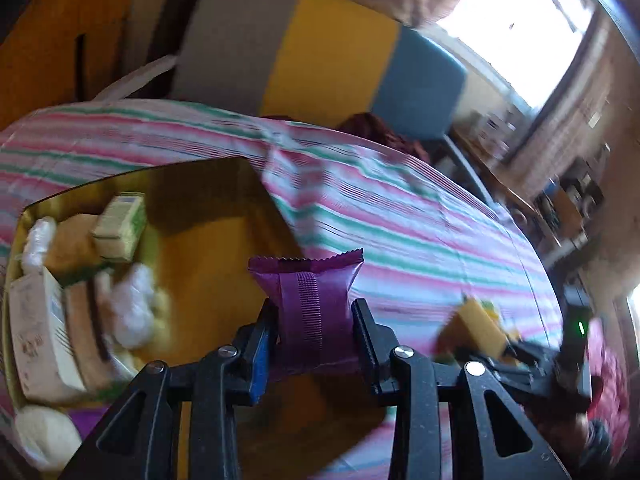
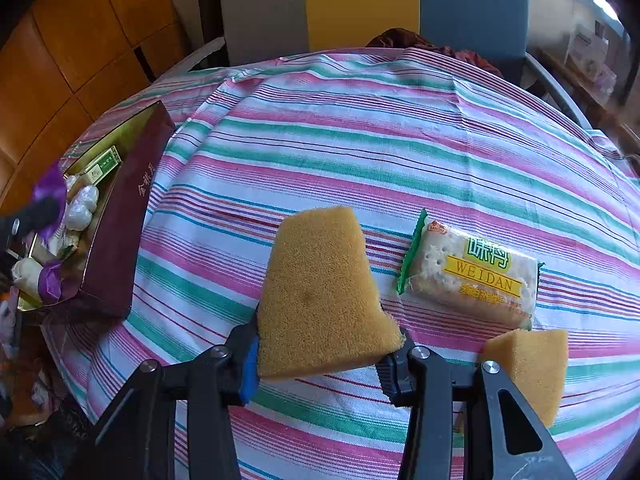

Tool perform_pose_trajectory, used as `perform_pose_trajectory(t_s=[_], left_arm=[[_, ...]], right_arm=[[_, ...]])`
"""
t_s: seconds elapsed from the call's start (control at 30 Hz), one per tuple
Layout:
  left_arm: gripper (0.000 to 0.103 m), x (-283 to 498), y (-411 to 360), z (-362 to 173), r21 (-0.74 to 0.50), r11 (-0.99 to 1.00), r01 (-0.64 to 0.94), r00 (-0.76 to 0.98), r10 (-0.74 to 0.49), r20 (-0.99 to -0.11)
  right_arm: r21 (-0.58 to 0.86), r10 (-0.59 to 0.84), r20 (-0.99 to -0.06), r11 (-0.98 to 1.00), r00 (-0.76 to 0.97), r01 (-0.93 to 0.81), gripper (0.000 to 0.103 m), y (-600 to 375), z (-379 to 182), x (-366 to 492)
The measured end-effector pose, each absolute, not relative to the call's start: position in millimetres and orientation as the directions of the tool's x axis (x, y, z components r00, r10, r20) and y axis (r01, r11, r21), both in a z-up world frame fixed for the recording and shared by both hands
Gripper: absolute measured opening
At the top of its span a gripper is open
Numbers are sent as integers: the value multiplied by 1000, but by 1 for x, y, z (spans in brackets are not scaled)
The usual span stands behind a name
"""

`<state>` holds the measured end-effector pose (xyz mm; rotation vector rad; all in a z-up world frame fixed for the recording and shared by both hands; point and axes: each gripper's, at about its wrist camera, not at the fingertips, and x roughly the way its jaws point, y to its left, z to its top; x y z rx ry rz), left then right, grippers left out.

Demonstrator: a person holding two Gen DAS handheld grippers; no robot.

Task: Organize objects
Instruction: 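Release the purple packet into the gold tray with the left gripper while the right holds the sponge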

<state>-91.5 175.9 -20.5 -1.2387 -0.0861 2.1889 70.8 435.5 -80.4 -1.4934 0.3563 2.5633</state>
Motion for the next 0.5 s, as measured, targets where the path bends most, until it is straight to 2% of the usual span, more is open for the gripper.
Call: perform_pose_trajectory(t_s=[0.27, 0.5], left_arm=[[37, -180, 165, -54, -250, -906, -341, -412, 383, -827], [39, -217, 176, -86, -165, -932, -323, -403, 293, -867]], right_arm=[[116, 21, -871, -962, -491, -247, 47, 434, -80, 69], [117, 17, -872, -963, -489, -242, 47, 436, -81, 69]])
